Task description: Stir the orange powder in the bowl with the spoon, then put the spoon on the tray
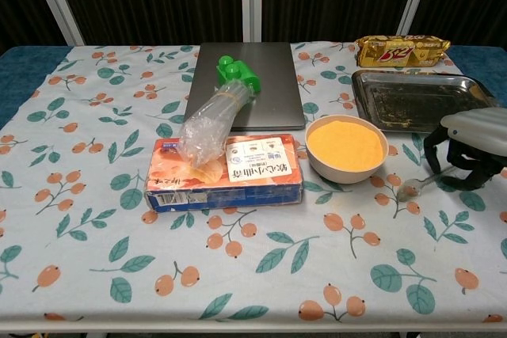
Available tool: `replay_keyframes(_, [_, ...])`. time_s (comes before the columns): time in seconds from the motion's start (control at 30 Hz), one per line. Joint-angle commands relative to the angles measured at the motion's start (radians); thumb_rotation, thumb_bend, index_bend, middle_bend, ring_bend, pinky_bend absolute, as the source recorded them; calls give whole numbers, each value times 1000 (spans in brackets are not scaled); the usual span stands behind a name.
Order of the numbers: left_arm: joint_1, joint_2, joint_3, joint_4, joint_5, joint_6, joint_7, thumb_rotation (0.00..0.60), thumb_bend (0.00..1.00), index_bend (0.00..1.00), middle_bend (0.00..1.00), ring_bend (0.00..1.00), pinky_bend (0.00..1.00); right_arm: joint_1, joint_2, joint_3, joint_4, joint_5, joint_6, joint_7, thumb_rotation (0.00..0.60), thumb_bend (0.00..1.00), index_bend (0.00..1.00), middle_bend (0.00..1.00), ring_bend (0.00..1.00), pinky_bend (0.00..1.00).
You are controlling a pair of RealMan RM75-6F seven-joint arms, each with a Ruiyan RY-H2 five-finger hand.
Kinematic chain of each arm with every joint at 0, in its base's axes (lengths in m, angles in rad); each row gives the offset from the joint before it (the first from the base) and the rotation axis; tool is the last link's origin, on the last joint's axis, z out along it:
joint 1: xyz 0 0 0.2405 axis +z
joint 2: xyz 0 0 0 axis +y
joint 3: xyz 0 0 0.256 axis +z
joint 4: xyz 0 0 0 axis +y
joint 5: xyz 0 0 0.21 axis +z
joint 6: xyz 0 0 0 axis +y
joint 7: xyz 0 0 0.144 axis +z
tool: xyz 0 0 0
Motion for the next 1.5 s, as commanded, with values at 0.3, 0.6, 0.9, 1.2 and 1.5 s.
replay_keyframes(0.3, [1, 3, 2, -6, 11, 7, -3, 600, 127, 204, 120, 77, 116, 151, 260, 57, -237, 65, -74, -232, 600, 444, 616, 926, 964, 1000])
replay_keyframes(0.6, [8, 10, 5, -7, 14, 15, -20, 600, 126, 204, 120, 77, 116, 324, 251, 46, -247, 308, -156, -418, 600, 455, 628, 928, 965, 1000])
replay_keyframes(0.9, [9, 9, 5, -2, 16, 14, -26, 600, 126, 204, 120, 77, 116, 444, 166, -14, -223, 499, -100, -549, 600, 467, 673, 931, 965, 1000])
replay_keyframes(1.2, [5, 5, 3, 6, 18, 9, -33, 600, 126, 204, 120, 77, 116, 538, 92, -52, -190, 614, -21, -658, 600, 480, 704, 933, 965, 1000])
replay_keyframes(1.5, [4, -3, 3, 21, 11, 0, -47, 600, 126, 204, 120, 77, 116, 601, 58, -63, -188, 694, 24, -711, 600, 490, 722, 935, 965, 1000])
